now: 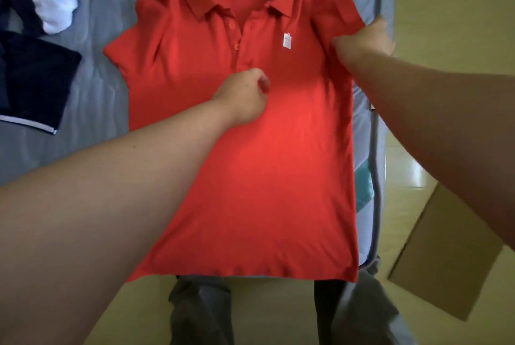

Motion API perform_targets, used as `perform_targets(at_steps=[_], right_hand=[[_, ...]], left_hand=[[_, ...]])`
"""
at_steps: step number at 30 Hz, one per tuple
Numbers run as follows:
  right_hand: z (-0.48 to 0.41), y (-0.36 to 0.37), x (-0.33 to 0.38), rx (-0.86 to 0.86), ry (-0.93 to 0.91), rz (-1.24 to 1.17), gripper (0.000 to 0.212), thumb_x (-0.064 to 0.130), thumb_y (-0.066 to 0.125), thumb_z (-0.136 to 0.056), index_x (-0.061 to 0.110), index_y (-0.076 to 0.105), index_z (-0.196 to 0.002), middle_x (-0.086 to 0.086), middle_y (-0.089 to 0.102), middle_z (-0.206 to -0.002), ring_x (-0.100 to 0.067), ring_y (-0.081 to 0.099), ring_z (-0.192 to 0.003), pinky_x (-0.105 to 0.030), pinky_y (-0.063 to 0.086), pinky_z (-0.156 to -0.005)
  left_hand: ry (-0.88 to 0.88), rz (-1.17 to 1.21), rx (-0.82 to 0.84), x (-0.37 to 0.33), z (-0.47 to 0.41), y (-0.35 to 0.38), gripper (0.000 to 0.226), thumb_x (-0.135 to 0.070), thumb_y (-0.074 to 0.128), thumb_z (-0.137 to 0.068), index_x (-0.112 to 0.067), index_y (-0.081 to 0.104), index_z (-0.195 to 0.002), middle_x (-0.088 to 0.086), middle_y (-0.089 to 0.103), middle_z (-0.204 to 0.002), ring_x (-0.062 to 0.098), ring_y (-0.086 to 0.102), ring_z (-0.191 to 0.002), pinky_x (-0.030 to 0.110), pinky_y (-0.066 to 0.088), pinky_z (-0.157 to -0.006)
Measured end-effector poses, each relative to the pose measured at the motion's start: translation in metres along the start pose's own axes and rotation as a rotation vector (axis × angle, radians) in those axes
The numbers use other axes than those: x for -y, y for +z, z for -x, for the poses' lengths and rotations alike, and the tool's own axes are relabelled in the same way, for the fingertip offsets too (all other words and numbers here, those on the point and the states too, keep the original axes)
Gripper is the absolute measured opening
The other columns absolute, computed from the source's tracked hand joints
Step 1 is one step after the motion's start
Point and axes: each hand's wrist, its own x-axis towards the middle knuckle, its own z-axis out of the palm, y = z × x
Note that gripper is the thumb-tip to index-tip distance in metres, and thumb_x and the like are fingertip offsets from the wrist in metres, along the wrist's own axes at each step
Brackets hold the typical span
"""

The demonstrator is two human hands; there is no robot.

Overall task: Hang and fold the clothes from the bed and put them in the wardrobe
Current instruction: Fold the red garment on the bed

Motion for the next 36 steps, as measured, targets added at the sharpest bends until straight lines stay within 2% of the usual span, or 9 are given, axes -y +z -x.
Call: perform_targets(at_steps=[5, 9, 11, 17, 21, 28, 30, 33, 36], right_hand=[[0.025, 0.004, -0.007, -0.052, -0.184, 0.049, 0.041, 0.028, 0.058, -0.076, 0.019, 0.068, -0.114, -0.01, 0.063, -0.121, -0.034, 0.057, -0.119, -0.045, 0.045, -0.102], [0.067, 0.014, -0.02, 0.072, -0.745, 0.098, 0.038, 0.027, 0.064, -0.083, 0.018, 0.07, -0.119, -0.012, 0.054, -0.119, -0.033, 0.052, -0.113, -0.043, 0.044, -0.095], [0.077, 0.018, -0.03, 0.209, -0.867, 0.037, 0.039, 0.019, 0.065, -0.085, 0.012, 0.069, -0.123, -0.014, 0.051, -0.12, -0.031, 0.055, -0.108, -0.041, 0.047, -0.092], [0.085, 0.025, -0.044, 0.054, -0.742, -0.127, 0.038, 0.015, 0.059, -0.087, 0.009, 0.065, -0.124, -0.015, 0.054, -0.122, -0.034, 0.058, -0.107, -0.046, 0.052, -0.088], [0.072, 0.036, -0.05, 0.285, -0.619, 0.126, 0.044, 0.021, 0.053, -0.095, 0.013, 0.056, -0.137, -0.013, 0.051, -0.129, -0.035, 0.051, -0.119, -0.047, 0.048, -0.097], [0.085, 0.038, -0.043, 0.31, -0.71, 0.238, 0.042, 0.024, 0.058, -0.09, 0.017, 0.061, -0.131, -0.009, 0.053, -0.129, -0.036, 0.052, -0.115, -0.048, 0.05, -0.093], [0.092, 0.038, -0.037, 0.281, -0.723, 0.286, 0.033, 0.026, 0.057, -0.09, 0.016, 0.065, -0.121, -0.01, 0.054, -0.125, -0.037, 0.053, -0.109, -0.046, 0.05, -0.087], [0.109, 0.042, -0.021, 0.246, -0.712, 0.398, 0.029, 0.026, 0.057, -0.088, 0.014, 0.061, -0.115, -0.012, 0.051, -0.12, -0.038, 0.055, -0.105, -0.044, 0.048, -0.078], [0.128, 0.054, 0.004, 0.3, -0.678, 0.373, 0.03, 0.022, 0.055, -0.088, 0.013, 0.058, -0.117, -0.013, 0.048, -0.119, -0.038, 0.055, -0.106, -0.045, 0.049, -0.08]], left_hand=[[-0.24, 0.554, -0.003, -0.026, -0.035, 0.01, 0.007, -0.017, 0.052, -0.101, -0.018, 0.058, -0.105, 0.007, 0.071, -0.092, 0.02, 0.064, -0.058, 0.026, 0.048, -0.051], [-0.45, 0.862, -0.033, -0.041, -0.048, 0.004, 0.037, -0.051, 0.045, -0.103, -0.018, 0.062, -0.098, 0.004, 0.073, -0.087, 0.019, 0.07, -0.065, 0.029, 0.056, -0.059], [-0.509, 0.884, -0.047, -0.043, -0.053, 0.001, 0.053, -0.065, 0.046, -0.096, -0.016, 0.067, -0.099, 0.006, 0.075, -0.085, 0.021, 0.073, -0.068, 0.033, 0.06, -0.064], [-0.452, 0.712, -0.107, -0.042, -0.062, 0.012, 0.025, -0.037, 0.08, -0.084, -0.022, 0.06, -0.079, 0.001, 0.074, -0.079, 0.016, 0.069, -0.061, 0.025, 0.053, -0.055], [-0.462, 0.591, -0.156, -0.035, -0.069, 0.019, 0.027, -0.016, 0.077, -0.087, -0.022, 0.053, -0.075, -0.002, 0.069, -0.071, 0.007, 0.064, -0.047, 0.018, 0.046, -0.041], [-0.37, 0.491, -0.335, -0.013, -0.055, 0.011, 0.02, -0.03, 0.069, -0.091, -0.021, 0.056, -0.079, 0.003, 0.072, -0.066, 0.018, 0.07, -0.049, 0.028, 0.053, -0.049], [-0.369, 0.393, -0.486, 0.006, -0.043, -0.007, 0.015, -0.033, 0.065, -0.092, -0.019, 0.061, -0.086, 0.002, 0.073, -0.074, 0.022, 0.072, -0.061, 0.032, 0.058, -0.062], [-0.426, 0.172, -0.795, 0.047, -0.018, -0.044, 0.019, -0.03, 0.062, -0.093, -0.013, 0.064, -0.102, 0.004, 0.071, -0.097, 0.027, 0.067, -0.095, 0.03, 0.044, -0.083], [-0.669, 0.142, -1.022, 0.09, -0.002, -0.078, 0.033, -0.031, 0.062, -0.092, -0.01, 0.059, -0.117, 0.01, 0.06, -0.126, 0.029, 0.054, -0.121, 0.03, 0.035, -0.098]])
